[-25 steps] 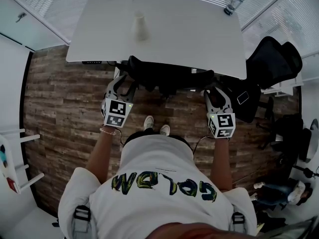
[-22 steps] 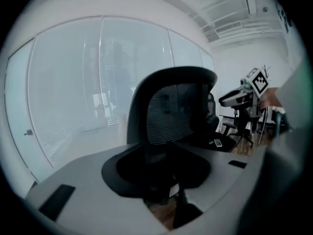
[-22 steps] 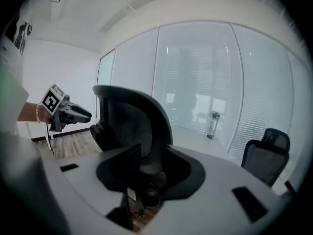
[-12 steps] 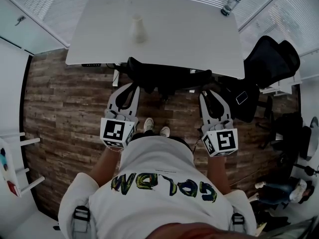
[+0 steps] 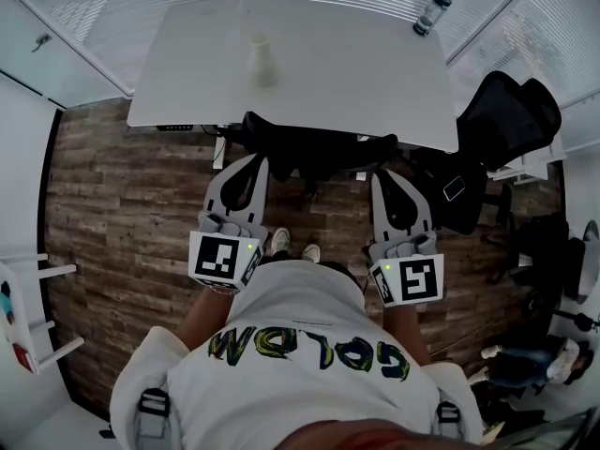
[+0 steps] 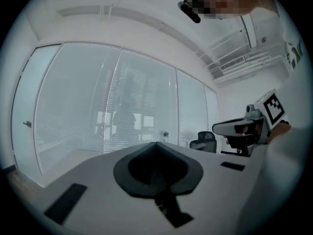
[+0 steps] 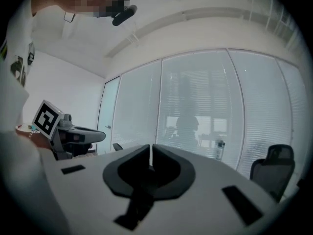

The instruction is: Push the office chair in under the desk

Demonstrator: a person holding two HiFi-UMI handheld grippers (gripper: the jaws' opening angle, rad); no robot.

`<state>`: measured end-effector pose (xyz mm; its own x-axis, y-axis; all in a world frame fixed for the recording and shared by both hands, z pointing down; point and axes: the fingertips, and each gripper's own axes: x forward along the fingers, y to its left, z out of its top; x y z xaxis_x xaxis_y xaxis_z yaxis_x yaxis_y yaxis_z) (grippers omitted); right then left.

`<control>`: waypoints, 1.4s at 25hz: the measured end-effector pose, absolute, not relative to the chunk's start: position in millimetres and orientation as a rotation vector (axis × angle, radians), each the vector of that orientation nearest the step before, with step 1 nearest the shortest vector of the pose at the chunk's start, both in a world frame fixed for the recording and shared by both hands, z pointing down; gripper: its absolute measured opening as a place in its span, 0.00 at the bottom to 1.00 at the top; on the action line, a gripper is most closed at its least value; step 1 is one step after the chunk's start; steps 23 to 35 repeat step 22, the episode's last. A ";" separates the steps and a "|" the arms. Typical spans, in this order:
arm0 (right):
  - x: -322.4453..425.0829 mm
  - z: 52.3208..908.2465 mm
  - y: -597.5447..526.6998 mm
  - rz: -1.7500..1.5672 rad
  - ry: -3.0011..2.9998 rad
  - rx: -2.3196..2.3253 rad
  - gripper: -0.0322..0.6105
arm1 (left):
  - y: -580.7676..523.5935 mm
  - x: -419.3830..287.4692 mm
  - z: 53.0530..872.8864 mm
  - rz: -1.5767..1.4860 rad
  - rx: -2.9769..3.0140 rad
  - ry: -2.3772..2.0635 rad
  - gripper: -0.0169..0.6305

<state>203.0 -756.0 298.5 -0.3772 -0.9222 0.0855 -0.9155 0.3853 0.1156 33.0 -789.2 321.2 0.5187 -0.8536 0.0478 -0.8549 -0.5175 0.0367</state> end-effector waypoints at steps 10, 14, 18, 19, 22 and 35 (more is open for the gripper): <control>200.3 293.9 -755.6 -0.106 -2.479 1.665 0.09 | -787.8 32.2 315.7 0.016 2.688 -1.515 0.04; 198.6 295.0 -755.5 -0.094 -2.487 1.660 0.09 | -787.6 30.9 315.0 0.018 2.687 -1.512 0.04; 196.4 294.3 -757.1 -0.099 -2.487 1.659 0.09 | -789.1 30.1 316.0 0.023 2.690 -1.508 0.04; 195.2 294.3 -757.5 -0.101 -2.487 1.657 0.09 | -789.5 29.5 316.3 0.024 2.691 -1.507 0.04; 192.7 294.4 -758.7 -0.102 -2.488 1.655 0.09 | -791.1 28.8 317.7 0.023 2.694 -1.499 0.04; 192.7 294.4 -758.7 -0.102 -2.488 1.655 0.09 | -791.1 28.8 317.7 0.023 2.694 -1.499 0.04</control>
